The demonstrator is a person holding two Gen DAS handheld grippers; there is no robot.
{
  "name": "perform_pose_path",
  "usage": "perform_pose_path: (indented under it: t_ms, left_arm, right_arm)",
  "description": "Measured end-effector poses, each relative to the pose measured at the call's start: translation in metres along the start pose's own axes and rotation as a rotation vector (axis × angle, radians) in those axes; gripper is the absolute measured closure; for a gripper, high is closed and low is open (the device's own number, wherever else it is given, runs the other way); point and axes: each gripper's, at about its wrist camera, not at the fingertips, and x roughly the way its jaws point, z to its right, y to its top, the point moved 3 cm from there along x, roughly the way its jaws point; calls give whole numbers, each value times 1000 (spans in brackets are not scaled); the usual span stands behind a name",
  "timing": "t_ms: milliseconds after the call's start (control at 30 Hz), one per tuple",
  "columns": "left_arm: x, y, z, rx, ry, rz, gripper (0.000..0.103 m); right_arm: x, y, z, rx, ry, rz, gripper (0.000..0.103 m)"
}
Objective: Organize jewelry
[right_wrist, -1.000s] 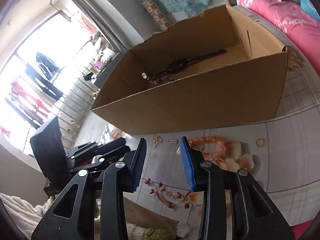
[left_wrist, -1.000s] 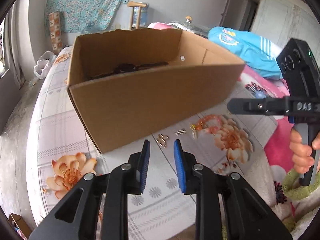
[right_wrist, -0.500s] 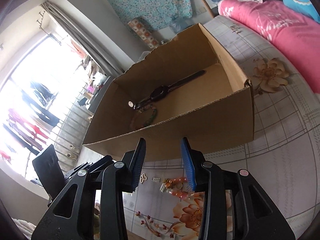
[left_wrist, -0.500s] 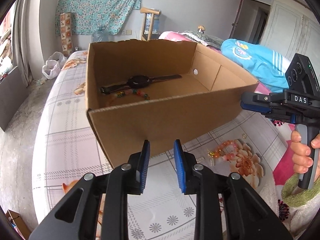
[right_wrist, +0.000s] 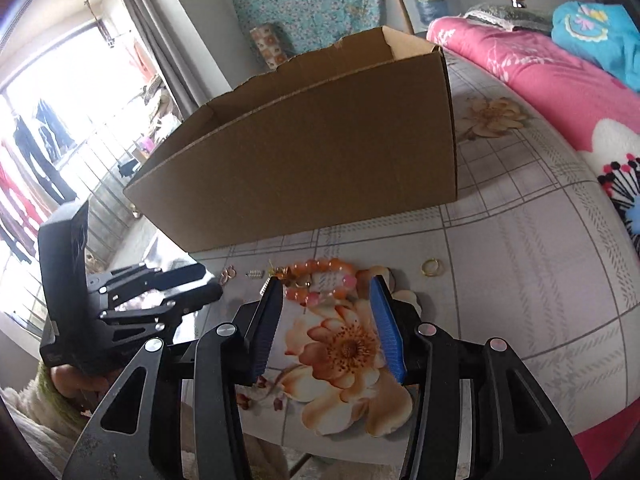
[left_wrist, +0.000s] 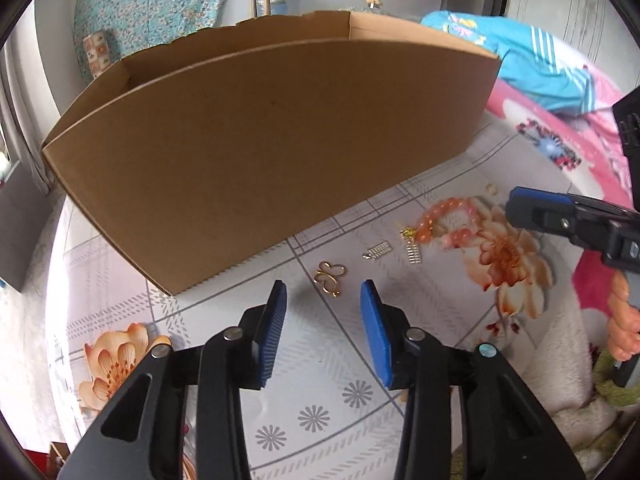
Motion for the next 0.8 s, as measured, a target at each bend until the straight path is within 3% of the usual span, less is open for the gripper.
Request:
perform_pose_path:
  t_ms: [233, 500, 800]
  left_arm:
    - [9, 7, 2, 31, 27, 1, 67]
    - [10, 13, 11, 78, 1, -5, 88]
    - [9, 12, 19, 98, 15, -2, 98]
  right_arm:
    - [4, 4, -5, -30, 7, 14, 58]
    - [5, 11, -11, -44, 22, 38, 58]
    - [0, 14, -12, -45, 16, 54, 58]
